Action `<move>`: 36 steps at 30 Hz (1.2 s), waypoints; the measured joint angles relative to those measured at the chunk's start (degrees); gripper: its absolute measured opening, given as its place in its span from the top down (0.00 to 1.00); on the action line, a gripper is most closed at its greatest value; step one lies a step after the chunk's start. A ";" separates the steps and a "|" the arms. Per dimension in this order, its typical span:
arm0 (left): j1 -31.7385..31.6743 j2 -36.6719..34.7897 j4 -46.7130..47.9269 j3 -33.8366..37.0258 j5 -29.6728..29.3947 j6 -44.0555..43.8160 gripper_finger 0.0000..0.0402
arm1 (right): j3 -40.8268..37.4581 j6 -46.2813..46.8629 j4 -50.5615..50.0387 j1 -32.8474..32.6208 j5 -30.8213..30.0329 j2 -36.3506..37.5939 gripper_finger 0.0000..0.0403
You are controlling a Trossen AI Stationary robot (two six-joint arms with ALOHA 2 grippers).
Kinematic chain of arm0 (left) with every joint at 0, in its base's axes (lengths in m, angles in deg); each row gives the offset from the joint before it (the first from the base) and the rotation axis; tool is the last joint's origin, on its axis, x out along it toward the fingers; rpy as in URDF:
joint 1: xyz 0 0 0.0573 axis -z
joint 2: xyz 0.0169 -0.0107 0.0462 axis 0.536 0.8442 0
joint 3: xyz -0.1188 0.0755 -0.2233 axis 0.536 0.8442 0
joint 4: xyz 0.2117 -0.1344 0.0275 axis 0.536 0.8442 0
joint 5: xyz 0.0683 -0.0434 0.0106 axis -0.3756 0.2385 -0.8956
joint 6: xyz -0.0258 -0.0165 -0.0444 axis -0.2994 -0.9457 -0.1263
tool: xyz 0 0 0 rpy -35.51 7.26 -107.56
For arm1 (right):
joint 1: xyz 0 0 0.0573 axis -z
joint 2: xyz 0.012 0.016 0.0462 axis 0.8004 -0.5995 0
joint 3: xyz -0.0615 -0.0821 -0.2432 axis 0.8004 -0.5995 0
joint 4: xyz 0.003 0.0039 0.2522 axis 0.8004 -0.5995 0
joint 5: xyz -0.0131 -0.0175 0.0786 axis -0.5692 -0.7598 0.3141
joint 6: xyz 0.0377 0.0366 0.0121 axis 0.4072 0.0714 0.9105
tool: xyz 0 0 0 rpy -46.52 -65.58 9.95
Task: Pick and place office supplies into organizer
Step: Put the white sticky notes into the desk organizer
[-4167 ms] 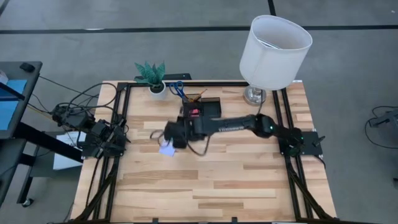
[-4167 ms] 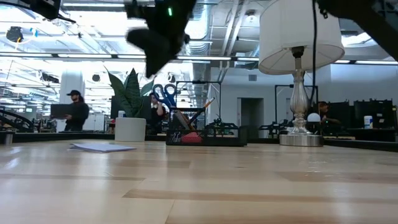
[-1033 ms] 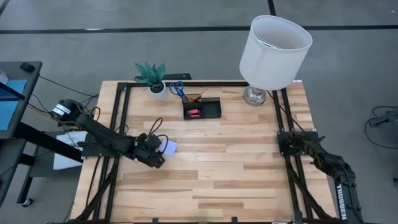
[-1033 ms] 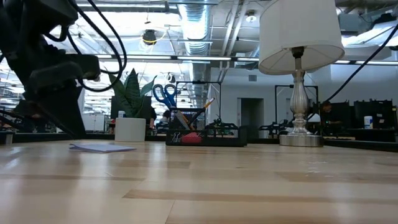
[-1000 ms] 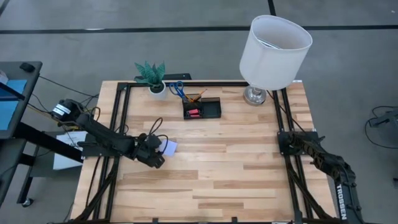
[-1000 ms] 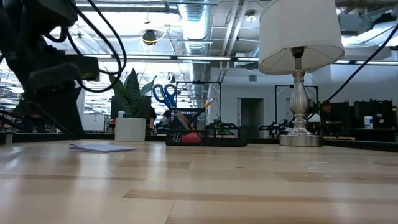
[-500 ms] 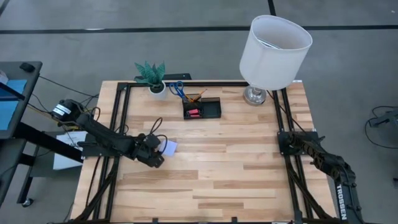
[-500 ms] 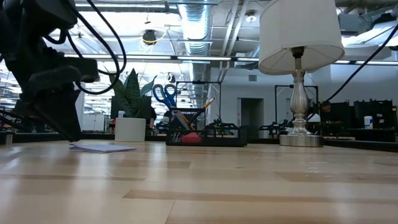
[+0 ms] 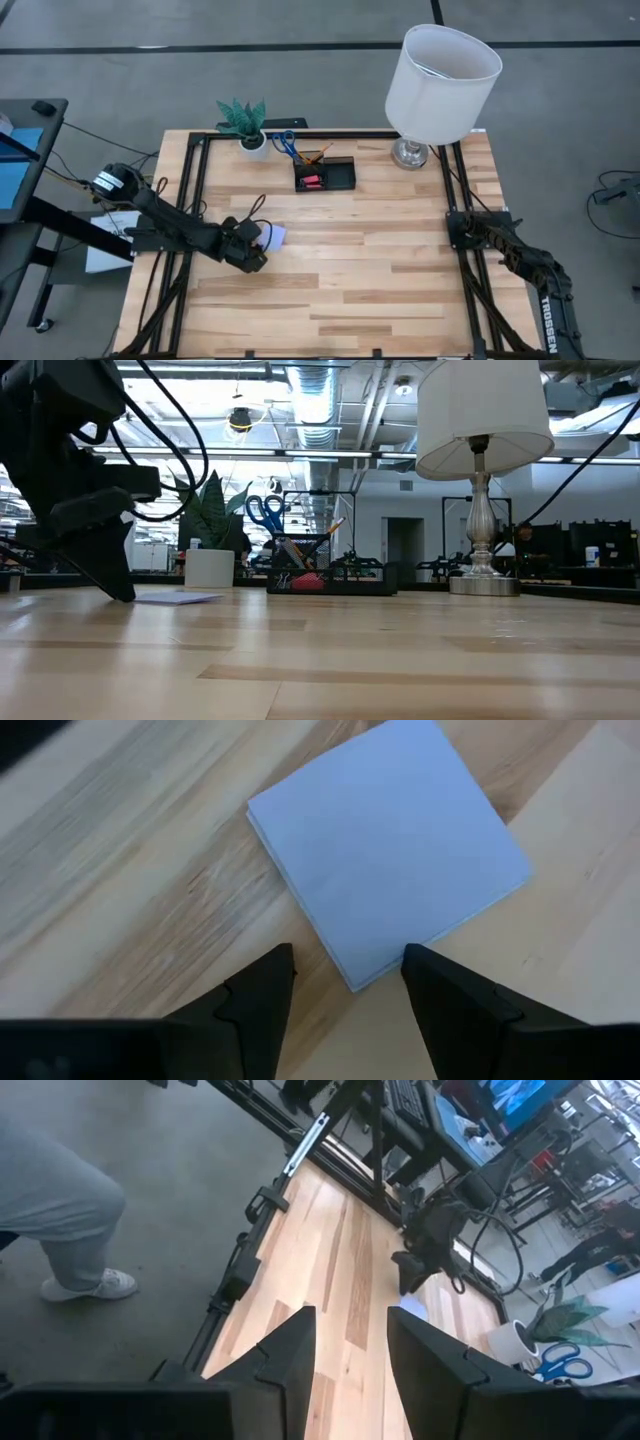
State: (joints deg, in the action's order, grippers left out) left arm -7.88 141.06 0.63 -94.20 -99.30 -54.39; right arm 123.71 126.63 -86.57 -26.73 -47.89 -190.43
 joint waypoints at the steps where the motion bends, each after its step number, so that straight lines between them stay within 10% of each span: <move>1: -0.02 0.02 -0.44 0.02 -0.21 -0.11 0.53 | 0.00 -0.01 -0.01 0.00 0.00 0.00 0.71; 36: -0.12 0.16 -7.34 0.31 -1.09 -2.25 0.59 | 0.00 -0.04 -0.02 0.02 0.07 0.00 0.71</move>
State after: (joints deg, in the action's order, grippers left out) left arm -8.00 141.22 -6.71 -93.90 -100.38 -56.63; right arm 123.71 126.59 -86.59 -26.71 -47.83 -190.43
